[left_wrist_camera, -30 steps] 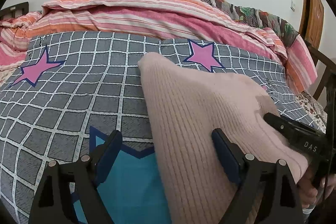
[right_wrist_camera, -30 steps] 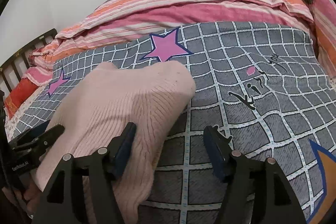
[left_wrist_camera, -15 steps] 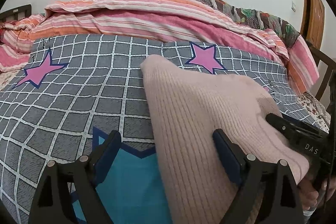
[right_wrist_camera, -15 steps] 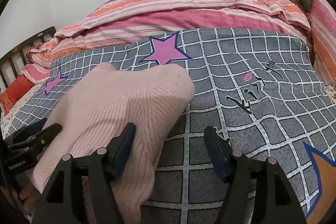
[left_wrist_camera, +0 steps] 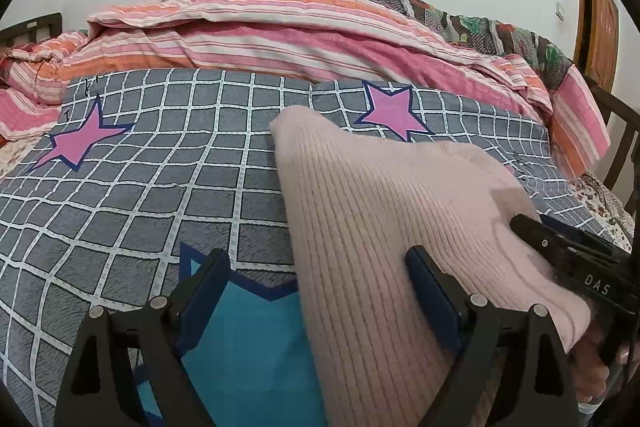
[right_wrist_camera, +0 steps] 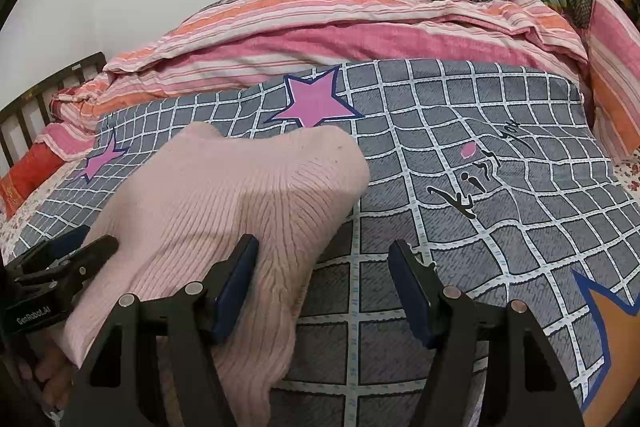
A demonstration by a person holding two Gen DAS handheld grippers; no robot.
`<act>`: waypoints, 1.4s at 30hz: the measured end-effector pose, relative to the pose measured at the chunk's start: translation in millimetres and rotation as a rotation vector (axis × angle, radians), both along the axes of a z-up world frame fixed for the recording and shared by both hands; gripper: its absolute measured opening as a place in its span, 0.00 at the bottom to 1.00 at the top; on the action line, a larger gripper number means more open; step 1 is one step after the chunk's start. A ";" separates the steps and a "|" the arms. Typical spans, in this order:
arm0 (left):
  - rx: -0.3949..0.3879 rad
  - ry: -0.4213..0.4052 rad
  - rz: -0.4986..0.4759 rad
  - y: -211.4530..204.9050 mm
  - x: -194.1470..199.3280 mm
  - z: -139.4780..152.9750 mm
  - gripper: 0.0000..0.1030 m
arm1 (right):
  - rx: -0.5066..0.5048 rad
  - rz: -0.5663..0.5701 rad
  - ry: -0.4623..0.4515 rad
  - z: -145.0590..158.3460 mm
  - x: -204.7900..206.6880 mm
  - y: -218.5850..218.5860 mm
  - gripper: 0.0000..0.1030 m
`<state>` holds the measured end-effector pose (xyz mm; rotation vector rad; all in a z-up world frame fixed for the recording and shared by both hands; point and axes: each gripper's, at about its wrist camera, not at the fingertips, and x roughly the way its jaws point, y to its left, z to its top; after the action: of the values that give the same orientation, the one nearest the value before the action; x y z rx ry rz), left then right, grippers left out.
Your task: Fold small clothes
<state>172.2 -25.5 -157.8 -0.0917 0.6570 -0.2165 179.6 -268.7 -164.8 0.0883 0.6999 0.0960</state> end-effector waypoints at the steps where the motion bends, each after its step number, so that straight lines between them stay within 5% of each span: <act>1: 0.001 -0.002 0.001 0.0 -0.2 0.2 0.88 | 0.000 0.000 0.000 0.1 -0.2 0.2 0.63; 42: 0.001 -0.005 0.005 0.2 -1.3 -0.3 0.88 | 0.021 0.001 -0.002 -0.3 -0.9 -3.3 0.63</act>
<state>170.9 -25.4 -158.1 -0.0920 0.6521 -0.2121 178.7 -272.0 -165.1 0.1076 0.6968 0.1046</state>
